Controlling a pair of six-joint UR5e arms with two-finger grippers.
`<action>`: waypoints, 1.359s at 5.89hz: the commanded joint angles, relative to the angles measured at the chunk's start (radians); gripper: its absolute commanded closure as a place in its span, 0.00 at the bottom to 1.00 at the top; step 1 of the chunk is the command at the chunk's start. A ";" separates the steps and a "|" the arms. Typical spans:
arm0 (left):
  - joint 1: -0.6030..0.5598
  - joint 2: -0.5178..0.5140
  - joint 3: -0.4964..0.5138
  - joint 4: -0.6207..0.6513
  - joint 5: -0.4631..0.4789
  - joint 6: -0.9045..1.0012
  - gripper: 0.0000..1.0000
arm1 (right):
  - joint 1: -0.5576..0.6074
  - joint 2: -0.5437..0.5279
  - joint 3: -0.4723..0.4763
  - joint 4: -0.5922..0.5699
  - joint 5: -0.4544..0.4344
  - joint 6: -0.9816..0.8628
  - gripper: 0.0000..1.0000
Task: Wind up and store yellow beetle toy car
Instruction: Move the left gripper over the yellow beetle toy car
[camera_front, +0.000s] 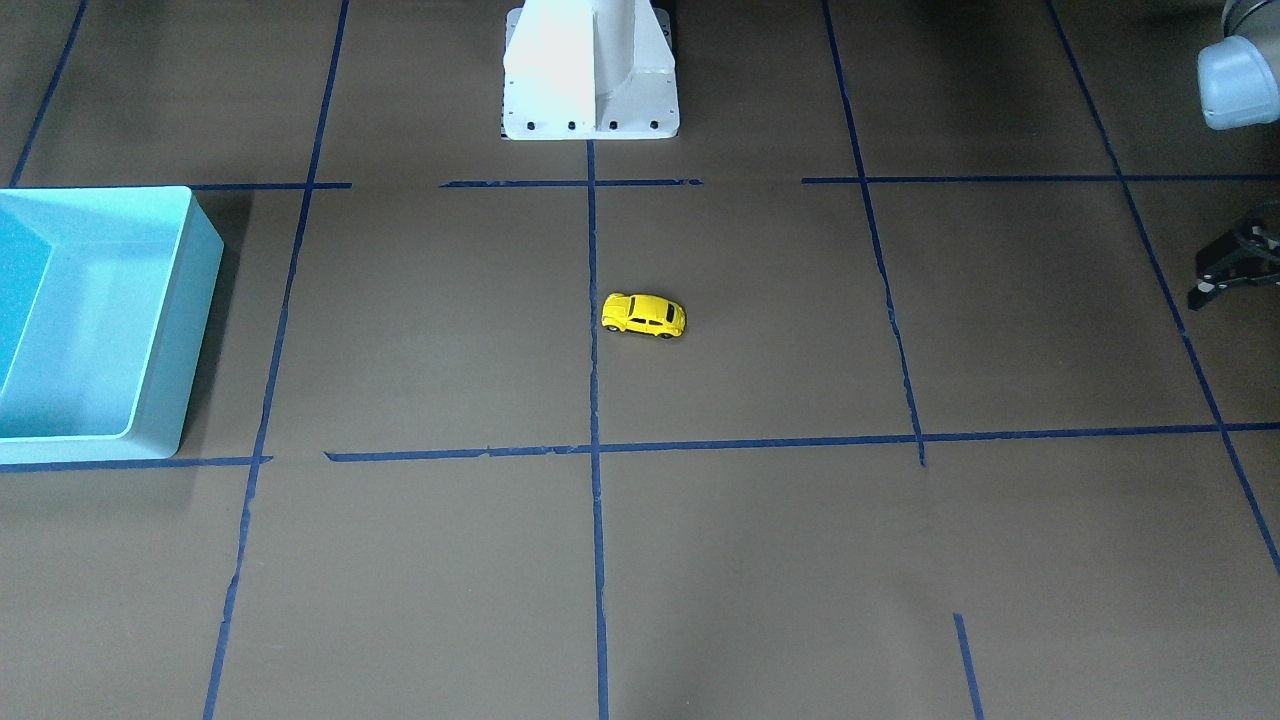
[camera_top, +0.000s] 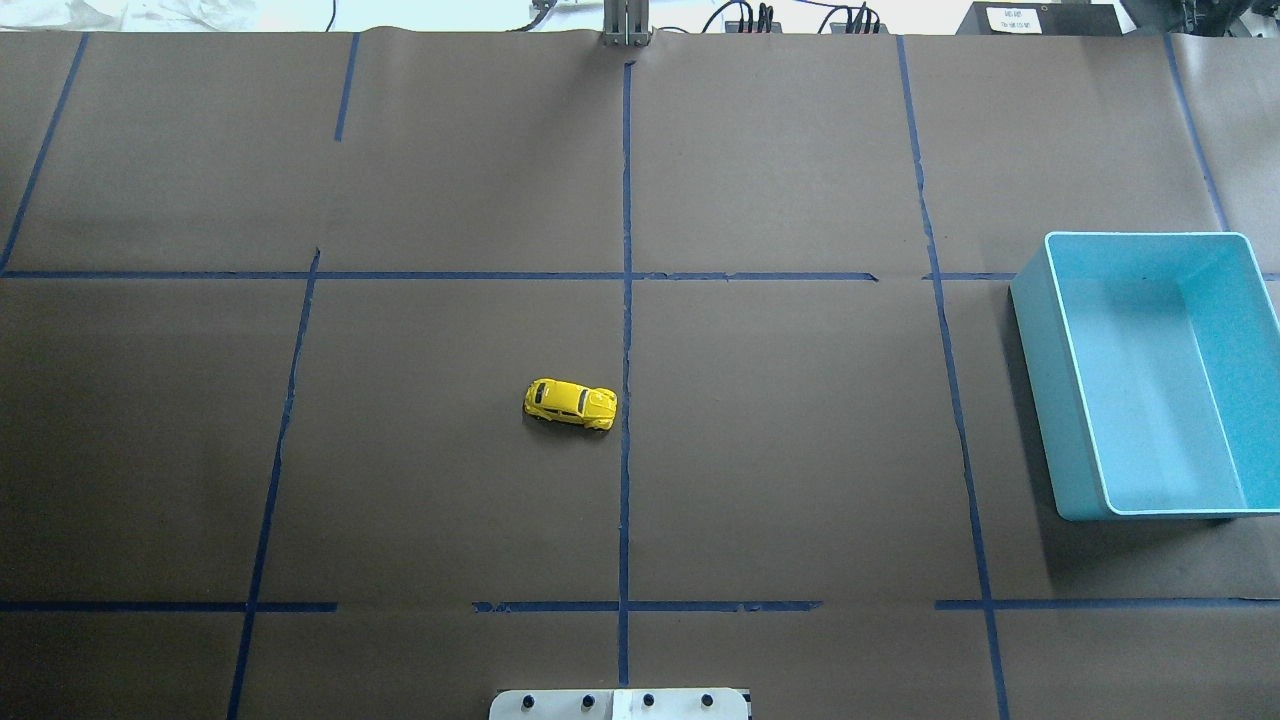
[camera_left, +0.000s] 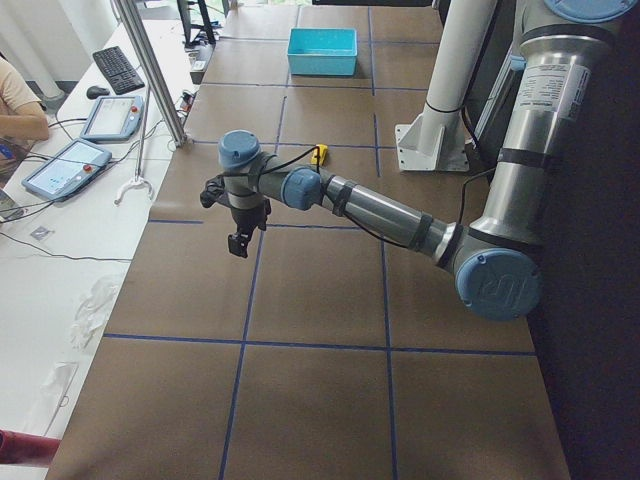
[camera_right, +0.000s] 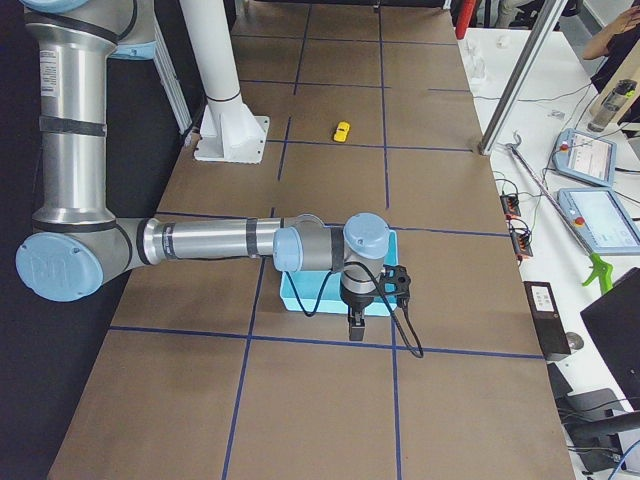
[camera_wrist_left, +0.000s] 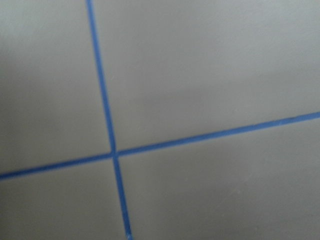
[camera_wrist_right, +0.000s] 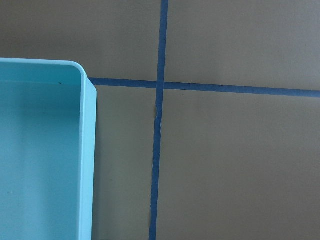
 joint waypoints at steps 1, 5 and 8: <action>0.187 -0.011 -0.143 0.000 0.126 0.000 0.00 | 0.000 -0.002 -0.001 -0.001 0.001 0.001 0.00; 0.510 -0.246 -0.162 0.000 0.126 0.003 0.00 | 0.000 -0.002 -0.001 -0.001 0.001 0.001 0.00; 0.624 -0.394 -0.150 -0.005 0.152 0.006 0.00 | 0.000 -0.002 -0.001 -0.001 0.001 0.001 0.00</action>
